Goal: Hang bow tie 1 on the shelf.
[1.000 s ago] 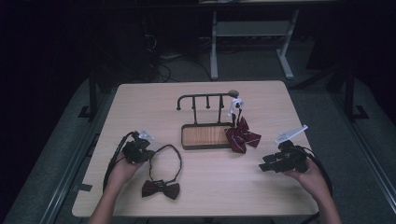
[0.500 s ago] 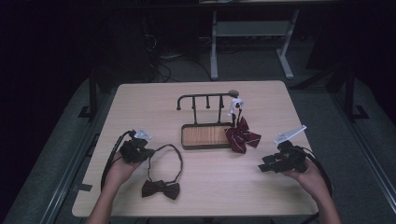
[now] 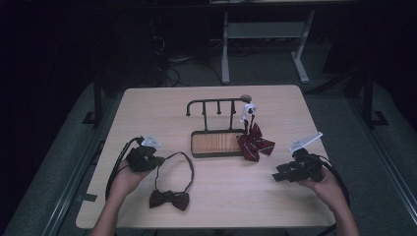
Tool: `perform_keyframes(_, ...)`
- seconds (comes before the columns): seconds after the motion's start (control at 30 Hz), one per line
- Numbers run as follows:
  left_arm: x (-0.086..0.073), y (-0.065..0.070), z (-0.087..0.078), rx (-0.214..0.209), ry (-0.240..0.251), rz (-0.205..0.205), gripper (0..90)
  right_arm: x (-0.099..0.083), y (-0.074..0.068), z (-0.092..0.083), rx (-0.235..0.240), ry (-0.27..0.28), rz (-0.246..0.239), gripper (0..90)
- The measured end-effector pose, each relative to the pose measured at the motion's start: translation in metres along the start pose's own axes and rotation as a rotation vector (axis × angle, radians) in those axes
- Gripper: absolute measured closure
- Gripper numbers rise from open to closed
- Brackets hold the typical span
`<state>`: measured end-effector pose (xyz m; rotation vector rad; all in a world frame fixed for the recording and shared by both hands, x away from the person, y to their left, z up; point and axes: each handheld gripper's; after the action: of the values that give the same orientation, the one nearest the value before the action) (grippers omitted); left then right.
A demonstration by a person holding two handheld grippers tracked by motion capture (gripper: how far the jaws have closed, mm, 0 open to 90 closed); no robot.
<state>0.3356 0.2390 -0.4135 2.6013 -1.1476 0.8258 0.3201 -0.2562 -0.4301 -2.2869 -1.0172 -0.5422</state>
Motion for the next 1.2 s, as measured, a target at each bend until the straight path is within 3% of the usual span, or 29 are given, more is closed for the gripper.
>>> perform_keyframes(0.27,0.002,0.003,-0.007,0.0,0.018,0.004,89.7,0.0,0.001,0.001,-0.016,-0.004,0.003,49.3)
perform_keyframes(0.83,0.008,0.009,-0.014,0.001,0.041,0.019,89.7,0.0,0.0,-0.001,-0.019,-0.002,0.004,49.2)
perform_keyframes(1.2,0.015,0.015,-0.015,-0.002,0.029,0.054,89.7,0.002,-0.001,-0.002,-0.017,-0.002,0.001,49.9)
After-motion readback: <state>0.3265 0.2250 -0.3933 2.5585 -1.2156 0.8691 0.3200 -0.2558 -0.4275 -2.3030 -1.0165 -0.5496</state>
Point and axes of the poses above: each handheld gripper's, and its own axes: z roughly forward along the jaws, x roughly out of its top, y roughly to its right, and after that the axes turned 2 degrees about x, right-handed
